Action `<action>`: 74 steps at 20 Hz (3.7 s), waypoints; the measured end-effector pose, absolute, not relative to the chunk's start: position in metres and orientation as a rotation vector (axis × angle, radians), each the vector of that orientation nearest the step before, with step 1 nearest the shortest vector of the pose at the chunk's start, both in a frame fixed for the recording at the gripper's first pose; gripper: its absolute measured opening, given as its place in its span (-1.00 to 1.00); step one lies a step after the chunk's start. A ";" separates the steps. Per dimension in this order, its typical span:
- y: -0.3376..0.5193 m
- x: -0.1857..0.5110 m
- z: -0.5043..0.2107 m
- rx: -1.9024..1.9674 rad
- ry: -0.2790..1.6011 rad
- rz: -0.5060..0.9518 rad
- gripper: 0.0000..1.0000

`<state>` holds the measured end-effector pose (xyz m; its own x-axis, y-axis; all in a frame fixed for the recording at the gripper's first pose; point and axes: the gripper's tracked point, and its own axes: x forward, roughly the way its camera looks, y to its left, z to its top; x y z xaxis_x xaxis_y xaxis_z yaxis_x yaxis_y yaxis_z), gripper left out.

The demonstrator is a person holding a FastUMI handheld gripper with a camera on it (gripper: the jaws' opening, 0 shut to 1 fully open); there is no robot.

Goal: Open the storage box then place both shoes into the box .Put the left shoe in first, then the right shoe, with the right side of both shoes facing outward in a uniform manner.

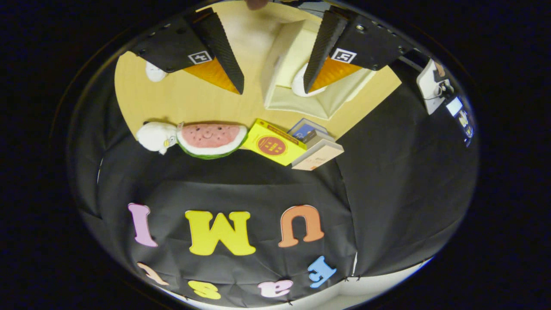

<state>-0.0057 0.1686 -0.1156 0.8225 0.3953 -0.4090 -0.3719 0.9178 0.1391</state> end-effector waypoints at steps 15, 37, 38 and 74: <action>-0.081 -0.005 -0.195 0.104 0.500 0.224 0.73; -0.117 0.027 -0.387 0.198 0.939 0.212 0.73; -0.116 0.028 -0.385 0.215 0.943 0.208 0.63; 0.050 -0.014 -0.178 0.490 0.813 0.184 -0.99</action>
